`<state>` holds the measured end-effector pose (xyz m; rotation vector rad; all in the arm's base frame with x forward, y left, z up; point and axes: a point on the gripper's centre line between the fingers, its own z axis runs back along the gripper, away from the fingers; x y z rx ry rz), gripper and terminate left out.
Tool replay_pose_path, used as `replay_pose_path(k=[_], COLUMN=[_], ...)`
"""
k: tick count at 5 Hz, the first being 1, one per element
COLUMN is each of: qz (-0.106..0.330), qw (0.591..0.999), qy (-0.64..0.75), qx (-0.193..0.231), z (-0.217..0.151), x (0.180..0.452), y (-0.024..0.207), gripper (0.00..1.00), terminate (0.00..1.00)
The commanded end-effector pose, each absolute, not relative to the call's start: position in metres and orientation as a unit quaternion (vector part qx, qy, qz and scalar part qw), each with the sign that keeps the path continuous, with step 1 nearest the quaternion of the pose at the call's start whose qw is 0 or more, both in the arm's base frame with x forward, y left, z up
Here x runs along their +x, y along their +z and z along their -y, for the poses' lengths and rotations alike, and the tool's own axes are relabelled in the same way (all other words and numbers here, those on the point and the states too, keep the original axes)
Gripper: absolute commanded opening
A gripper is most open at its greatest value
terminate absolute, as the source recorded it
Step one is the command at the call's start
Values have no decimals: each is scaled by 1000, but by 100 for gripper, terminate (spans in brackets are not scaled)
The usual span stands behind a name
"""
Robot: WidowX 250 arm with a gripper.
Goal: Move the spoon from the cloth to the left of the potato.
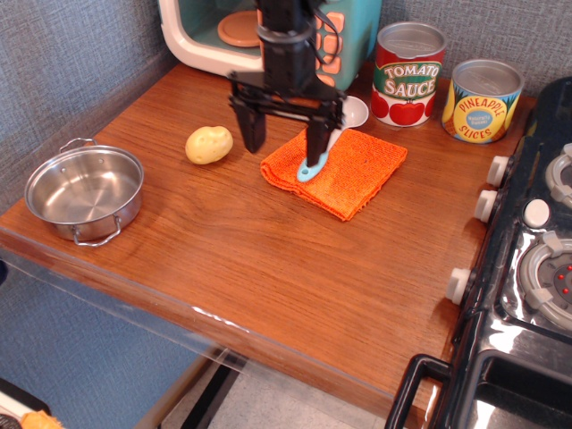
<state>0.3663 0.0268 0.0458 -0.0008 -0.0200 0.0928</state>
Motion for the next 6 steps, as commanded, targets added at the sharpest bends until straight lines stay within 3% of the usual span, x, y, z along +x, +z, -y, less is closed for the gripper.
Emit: replay_pose_path(k=[1,4,5,6], qz=[42,35,33,38], qw=[998,998,998,998], qy=[42,46,44,41], qx=[3,21,18,8], z=[-10,-5,-5,-6], x=[380,389,388,383], y=[48,22,22,36], gripper=[100,100,0,0], terminate=[0,0,0,0])
